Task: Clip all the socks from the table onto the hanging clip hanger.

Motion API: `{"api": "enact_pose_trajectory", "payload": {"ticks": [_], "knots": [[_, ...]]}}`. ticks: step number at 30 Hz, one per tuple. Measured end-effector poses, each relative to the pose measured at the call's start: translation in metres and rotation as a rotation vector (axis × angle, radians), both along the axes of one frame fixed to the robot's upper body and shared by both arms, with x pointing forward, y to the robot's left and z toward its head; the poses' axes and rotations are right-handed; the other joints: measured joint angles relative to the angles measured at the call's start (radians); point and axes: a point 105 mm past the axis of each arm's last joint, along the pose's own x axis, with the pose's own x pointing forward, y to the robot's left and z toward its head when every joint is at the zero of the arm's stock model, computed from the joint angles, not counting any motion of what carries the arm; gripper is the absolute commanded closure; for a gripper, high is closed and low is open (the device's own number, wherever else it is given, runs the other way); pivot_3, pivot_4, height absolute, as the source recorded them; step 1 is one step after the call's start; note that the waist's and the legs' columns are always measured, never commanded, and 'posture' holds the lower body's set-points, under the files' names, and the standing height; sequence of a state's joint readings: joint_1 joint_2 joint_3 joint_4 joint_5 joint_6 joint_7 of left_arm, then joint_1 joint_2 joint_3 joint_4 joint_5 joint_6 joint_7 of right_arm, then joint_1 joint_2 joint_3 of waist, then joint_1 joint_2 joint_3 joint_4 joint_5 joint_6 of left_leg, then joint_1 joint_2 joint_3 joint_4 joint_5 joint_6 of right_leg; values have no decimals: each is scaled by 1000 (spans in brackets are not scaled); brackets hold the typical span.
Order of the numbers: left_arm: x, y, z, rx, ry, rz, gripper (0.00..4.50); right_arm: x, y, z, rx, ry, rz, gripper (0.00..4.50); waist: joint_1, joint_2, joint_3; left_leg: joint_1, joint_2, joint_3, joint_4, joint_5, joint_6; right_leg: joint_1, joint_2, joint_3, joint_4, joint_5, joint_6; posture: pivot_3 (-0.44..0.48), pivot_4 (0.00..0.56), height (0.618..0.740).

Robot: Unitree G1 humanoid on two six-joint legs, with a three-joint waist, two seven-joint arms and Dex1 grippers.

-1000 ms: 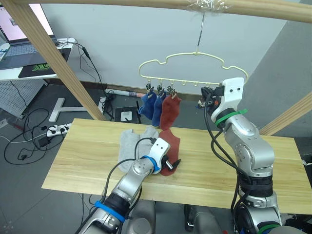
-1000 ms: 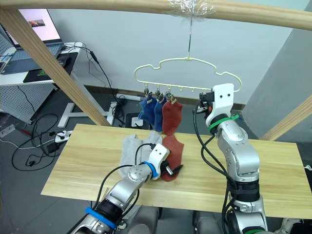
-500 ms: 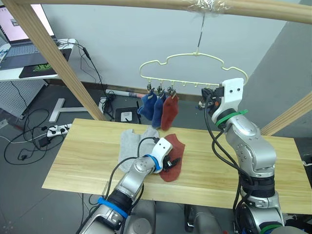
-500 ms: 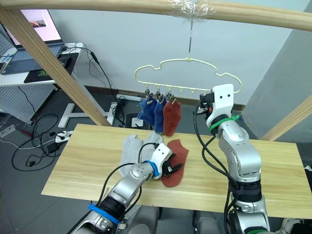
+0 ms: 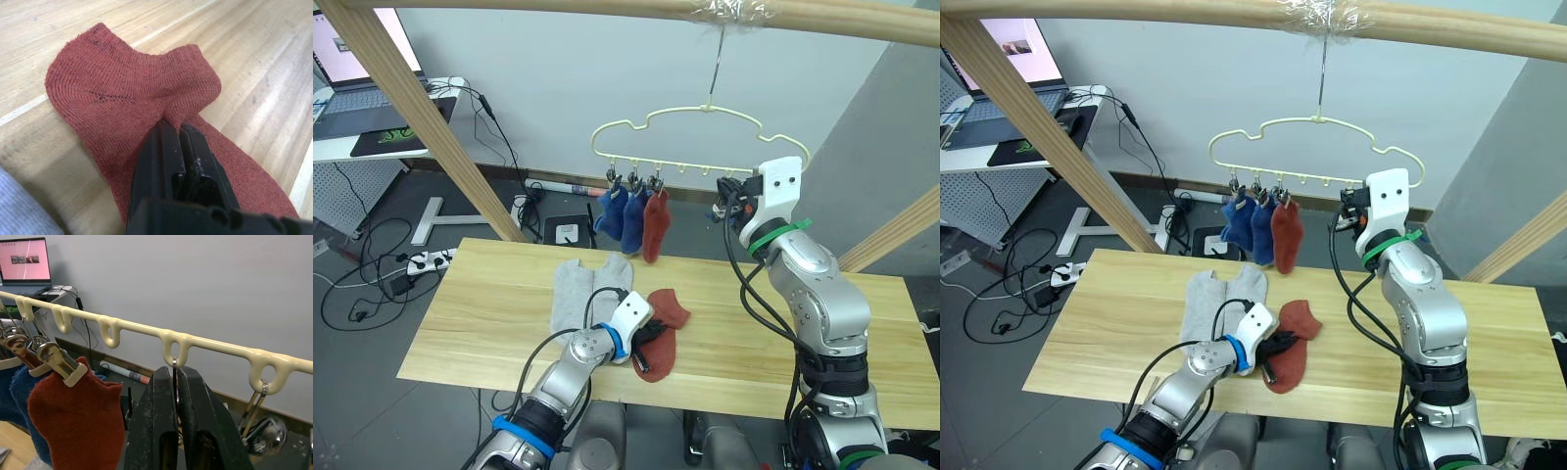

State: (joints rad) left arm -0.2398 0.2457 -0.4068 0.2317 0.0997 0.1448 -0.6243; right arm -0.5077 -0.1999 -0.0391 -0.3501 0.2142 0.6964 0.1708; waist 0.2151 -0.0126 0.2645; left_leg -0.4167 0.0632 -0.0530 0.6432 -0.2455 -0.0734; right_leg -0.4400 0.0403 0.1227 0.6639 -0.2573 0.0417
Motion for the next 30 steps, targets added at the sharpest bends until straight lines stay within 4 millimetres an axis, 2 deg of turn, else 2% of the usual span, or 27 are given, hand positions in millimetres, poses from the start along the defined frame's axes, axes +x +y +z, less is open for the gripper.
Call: {"api": "enact_pose_trajectory", "payload": {"ticks": [3, 4, 10, 18, 30], "knots": [[3, -2, 4, 3, -22, -6, 4478, 0, 0, -1, 2, -1, 0, 4500, 0, 0, 0, 0, 0, 0, 0, 0, 0, 0, 0, 0, 0, 0, 0, 375, 251, 740], [3, -3, 5, 6, -30, -10, 3994, -1, 0, -1, 2, -2, 1, 4500, 1, 0, 0, 0, 0, 0, 0, 0, 0, 0, 0, 0, 0, 0, 0, 377, 244, 740], [3, -9, 17, -2, -55, -43, 2432, 0, 0, -1, 4, -4, 3, 4500, 2, 0, 0, 0, 0, 0, 0, 0, 0, 0, 0, 0, 0, 0, 0, 376, 243, 740], [6, -11, 21, 14, -61, -18, 53, 0, 0, -1, 6, -4, 0, 4500, 2, 0, 0, 0, 0, 0, 0, 0, 0, 0, 0, 0, 0, 0, 0, 375, 234, 740], [9, -15, 7, 42, -39, 70, 21, -3, 0, -3, 13, -1, -6, 4500, 2, 0, 0, 0, 0, 0, 1, 0, 0, 0, 0, 0, 1, 0, 0, 346, 238, 740]]}}
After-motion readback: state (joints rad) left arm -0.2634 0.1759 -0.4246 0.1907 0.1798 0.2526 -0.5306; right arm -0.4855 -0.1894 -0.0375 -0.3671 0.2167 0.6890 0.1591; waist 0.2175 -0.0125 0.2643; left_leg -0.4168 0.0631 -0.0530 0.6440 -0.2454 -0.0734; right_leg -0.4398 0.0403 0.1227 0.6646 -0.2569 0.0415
